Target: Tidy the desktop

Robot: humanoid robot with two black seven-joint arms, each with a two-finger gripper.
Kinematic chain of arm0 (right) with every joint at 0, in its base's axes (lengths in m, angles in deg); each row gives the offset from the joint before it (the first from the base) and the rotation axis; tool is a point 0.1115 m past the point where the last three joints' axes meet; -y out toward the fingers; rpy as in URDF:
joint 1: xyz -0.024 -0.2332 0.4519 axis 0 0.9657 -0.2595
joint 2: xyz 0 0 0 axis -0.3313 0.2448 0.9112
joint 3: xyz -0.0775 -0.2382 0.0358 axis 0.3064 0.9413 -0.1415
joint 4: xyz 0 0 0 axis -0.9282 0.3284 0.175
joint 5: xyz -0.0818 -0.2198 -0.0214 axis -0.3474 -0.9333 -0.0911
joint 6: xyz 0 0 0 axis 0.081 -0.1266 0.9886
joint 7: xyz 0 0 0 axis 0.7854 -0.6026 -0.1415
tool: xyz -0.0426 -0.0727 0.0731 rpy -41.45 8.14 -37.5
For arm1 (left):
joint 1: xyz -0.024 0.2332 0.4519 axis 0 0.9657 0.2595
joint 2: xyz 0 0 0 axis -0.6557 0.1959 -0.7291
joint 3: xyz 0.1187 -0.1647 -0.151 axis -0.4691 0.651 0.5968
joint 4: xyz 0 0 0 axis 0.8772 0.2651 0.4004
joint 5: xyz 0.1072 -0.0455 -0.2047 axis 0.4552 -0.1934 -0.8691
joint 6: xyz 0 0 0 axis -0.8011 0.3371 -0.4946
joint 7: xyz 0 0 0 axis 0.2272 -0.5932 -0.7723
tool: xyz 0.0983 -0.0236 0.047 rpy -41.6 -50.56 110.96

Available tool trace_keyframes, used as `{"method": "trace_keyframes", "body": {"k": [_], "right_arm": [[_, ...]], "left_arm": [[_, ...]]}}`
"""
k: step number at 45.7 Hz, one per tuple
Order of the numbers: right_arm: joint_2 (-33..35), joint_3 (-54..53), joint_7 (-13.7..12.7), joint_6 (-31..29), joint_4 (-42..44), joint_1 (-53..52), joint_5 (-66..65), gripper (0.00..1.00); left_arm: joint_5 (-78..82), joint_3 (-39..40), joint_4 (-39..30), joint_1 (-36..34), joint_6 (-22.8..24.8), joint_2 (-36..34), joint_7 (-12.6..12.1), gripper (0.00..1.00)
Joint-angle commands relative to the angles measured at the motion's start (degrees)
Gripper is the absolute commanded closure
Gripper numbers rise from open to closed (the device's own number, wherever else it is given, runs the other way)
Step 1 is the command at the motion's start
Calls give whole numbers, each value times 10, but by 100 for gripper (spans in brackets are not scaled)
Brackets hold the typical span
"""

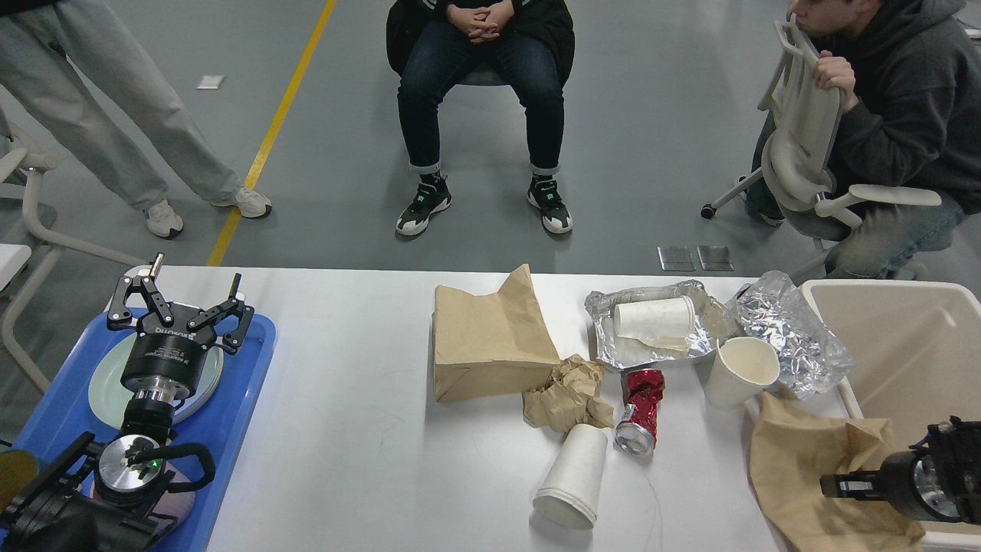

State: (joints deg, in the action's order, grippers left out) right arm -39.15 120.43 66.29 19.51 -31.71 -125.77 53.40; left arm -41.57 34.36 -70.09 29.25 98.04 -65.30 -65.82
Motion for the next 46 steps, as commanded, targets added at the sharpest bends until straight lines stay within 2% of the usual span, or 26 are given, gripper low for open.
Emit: {"method": "trace_keyframes", "body": {"k": [1,10,23,32,40,46], "right_arm": [[6,0,-8,-4,-32,-12,1,100],[27,0,-39,-63,-106,-65,2,100],[26,-4,-49,-68,-122,-75,2,100],[38,-2,-50,-94,-146,-107,12,100],[101,20,-72,-159,-250,-226,31,100],[137,94,-89,-211,-338,-375,37,100]], "left_arm": [[0,-1,0,0,0,0,-1,4],[0,0,0,0,0,0,-1,4],[0,0,0,0,0,0,-1,4],[0,-1,0,0,0,0,-1,4],[0,-1,0,0,0,0,-1,4],[0,0,0,0,0,0,-1,4]]}}
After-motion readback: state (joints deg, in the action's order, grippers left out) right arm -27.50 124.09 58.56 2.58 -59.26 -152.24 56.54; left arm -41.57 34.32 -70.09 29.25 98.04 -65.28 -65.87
